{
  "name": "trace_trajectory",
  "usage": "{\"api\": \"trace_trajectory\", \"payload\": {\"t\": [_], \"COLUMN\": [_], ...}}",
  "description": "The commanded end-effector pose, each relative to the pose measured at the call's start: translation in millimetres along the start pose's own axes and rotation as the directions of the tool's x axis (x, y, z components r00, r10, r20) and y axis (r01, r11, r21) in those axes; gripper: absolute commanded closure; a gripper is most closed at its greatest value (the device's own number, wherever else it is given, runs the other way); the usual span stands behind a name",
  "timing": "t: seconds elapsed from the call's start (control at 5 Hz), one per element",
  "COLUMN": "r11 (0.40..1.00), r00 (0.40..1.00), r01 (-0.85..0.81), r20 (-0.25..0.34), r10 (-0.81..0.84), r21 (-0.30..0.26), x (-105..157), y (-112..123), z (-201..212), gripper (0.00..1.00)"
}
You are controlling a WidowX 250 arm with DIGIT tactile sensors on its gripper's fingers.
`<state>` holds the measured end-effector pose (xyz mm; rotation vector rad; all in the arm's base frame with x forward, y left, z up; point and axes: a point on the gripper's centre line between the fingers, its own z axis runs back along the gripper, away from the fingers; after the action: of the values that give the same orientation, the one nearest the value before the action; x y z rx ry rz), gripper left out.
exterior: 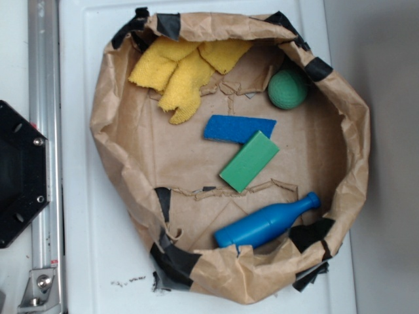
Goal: Grab the green block.
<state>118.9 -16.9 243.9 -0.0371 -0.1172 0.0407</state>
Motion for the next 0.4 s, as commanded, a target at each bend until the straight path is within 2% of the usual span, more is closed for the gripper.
{"api": "trace_trajectory", "payload": {"t": [0.0,0.2], "r11": [1.0,0.998], "r00": [1.0,0.996], "r01": [0.0,-0.042], "r20": [0.0,0.081], "r10": [0.0,0.039], "r21": [0.0,0.038], "x": [0,14], "y": [0,12], "z": [0,-24], "gripper": [0.0,0.0]}}
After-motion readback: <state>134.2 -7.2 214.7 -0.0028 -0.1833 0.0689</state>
